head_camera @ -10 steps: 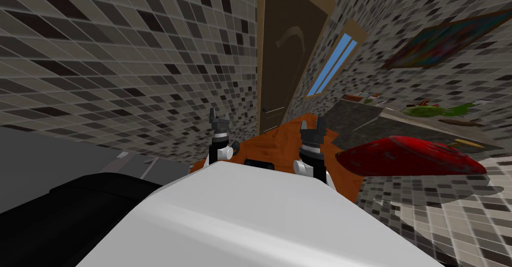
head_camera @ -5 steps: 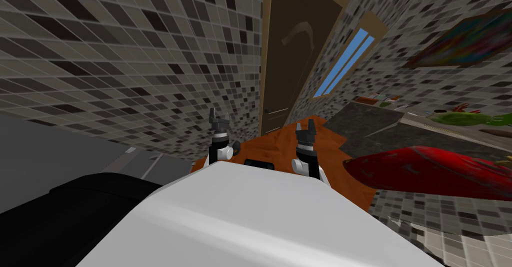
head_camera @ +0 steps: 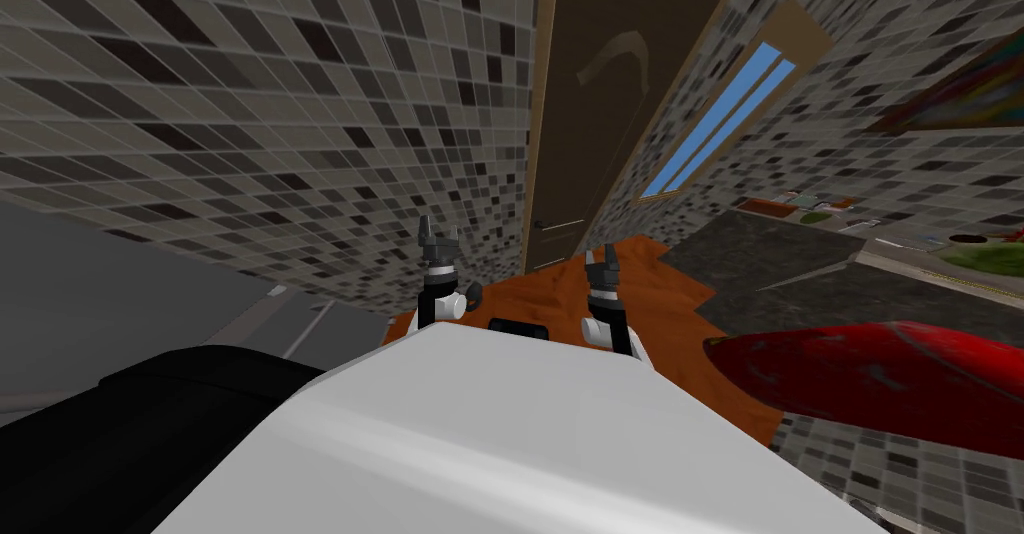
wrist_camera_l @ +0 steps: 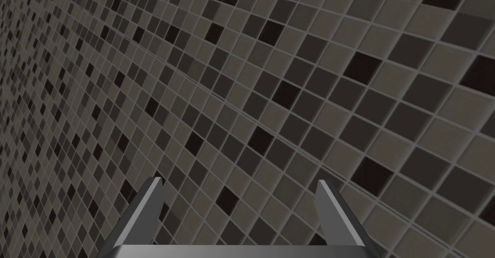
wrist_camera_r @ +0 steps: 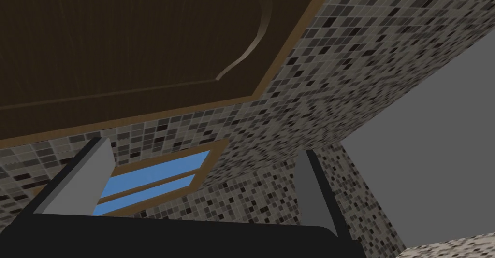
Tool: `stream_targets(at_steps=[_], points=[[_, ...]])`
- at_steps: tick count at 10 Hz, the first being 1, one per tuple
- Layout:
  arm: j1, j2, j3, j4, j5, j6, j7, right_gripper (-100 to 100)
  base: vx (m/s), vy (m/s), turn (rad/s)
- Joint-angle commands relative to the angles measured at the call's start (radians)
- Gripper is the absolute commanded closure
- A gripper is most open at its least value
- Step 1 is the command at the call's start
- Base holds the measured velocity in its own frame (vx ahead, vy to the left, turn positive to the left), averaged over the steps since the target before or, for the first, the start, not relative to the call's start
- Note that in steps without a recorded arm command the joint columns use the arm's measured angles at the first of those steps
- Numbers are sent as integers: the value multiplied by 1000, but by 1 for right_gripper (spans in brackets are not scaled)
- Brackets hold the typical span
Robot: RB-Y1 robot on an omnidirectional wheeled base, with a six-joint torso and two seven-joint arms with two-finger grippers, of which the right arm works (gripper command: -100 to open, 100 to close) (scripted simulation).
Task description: Pull the door open
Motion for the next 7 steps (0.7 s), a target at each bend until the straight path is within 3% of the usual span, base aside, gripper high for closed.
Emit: stream_targets(at_steps=[1,3,4,7], points=[[-16,-4,1,39,0,-5,-2,-100,50,-21,41],[-48,-25,2,105,-5,-18,-13,-100,74,-32,116],[-48,-25,2,121,-5,-18,-13,-100,61,-35,75],[-97,-59,4,232,-11,-39,-32,-100,65,-28,165]])
